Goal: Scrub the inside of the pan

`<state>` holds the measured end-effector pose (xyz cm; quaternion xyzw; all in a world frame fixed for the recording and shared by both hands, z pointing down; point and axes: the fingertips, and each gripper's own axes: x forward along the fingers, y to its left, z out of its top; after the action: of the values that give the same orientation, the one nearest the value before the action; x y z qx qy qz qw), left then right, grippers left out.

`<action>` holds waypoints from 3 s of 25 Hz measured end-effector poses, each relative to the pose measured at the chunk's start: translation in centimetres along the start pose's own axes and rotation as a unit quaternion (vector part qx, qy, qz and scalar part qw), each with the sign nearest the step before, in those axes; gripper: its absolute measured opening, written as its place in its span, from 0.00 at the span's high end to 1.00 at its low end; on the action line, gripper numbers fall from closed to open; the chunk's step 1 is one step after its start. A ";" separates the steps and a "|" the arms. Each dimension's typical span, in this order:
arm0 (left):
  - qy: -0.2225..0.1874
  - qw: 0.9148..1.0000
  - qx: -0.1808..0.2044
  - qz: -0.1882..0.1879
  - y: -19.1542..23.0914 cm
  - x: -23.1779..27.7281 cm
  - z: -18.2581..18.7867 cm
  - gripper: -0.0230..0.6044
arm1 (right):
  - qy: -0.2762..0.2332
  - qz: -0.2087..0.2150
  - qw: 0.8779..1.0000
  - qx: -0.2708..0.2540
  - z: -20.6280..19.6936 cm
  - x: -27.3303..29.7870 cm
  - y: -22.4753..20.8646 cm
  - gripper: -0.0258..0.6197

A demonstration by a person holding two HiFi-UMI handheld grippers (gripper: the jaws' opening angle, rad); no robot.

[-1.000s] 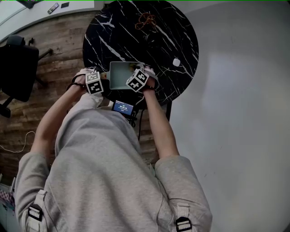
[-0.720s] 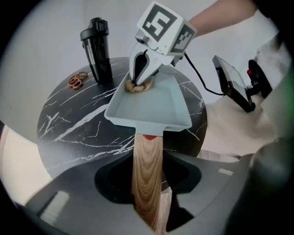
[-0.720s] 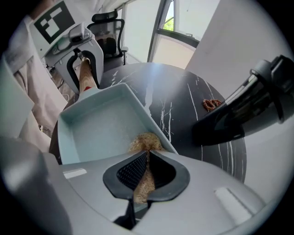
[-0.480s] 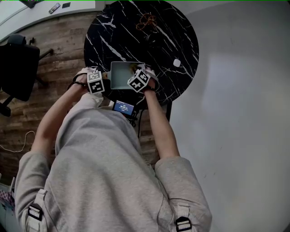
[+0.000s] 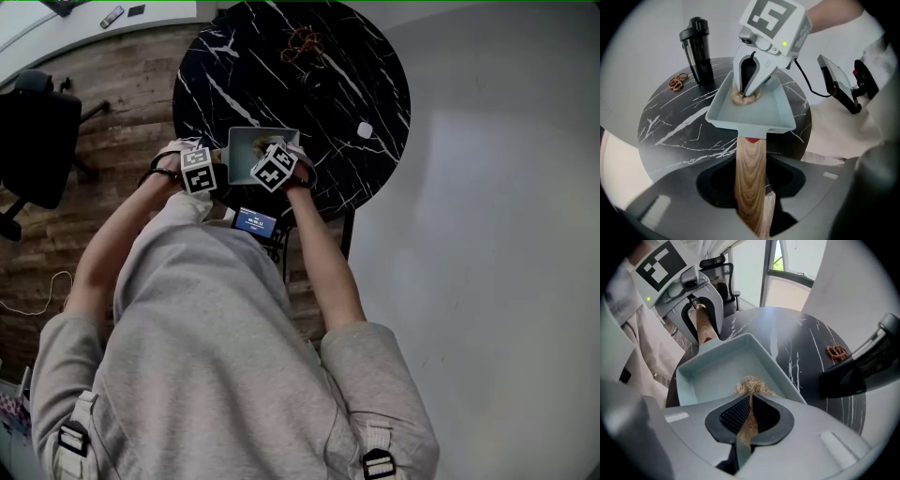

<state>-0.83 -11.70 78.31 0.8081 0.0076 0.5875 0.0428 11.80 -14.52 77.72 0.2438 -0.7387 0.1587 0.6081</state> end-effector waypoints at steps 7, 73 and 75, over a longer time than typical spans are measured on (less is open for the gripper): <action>0.013 1.000 0.011 0.012 0.2 0.1 0.0 0.69 | -0.032 0.028 0.999 -0.016 3.7 0.6 3.7 0.91; -0.404 0.829 -0.286 0.262 -19.3 -23.5 7.9 0.73 | -0.559 0.119 0.791 0.219 -3.0 -32.2 12.3 0.92; -0.411 0.819 -0.292 0.274 -20.9 -24.5 8.0 0.73 | -0.568 0.102 0.791 0.205 -3.6 -33.8 13.5 0.92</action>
<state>-0.01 7.07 51.02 0.8928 -0.4043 0.1629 0.1137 12.03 4.27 46.32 0.3322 -0.9216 0.2006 -0.0051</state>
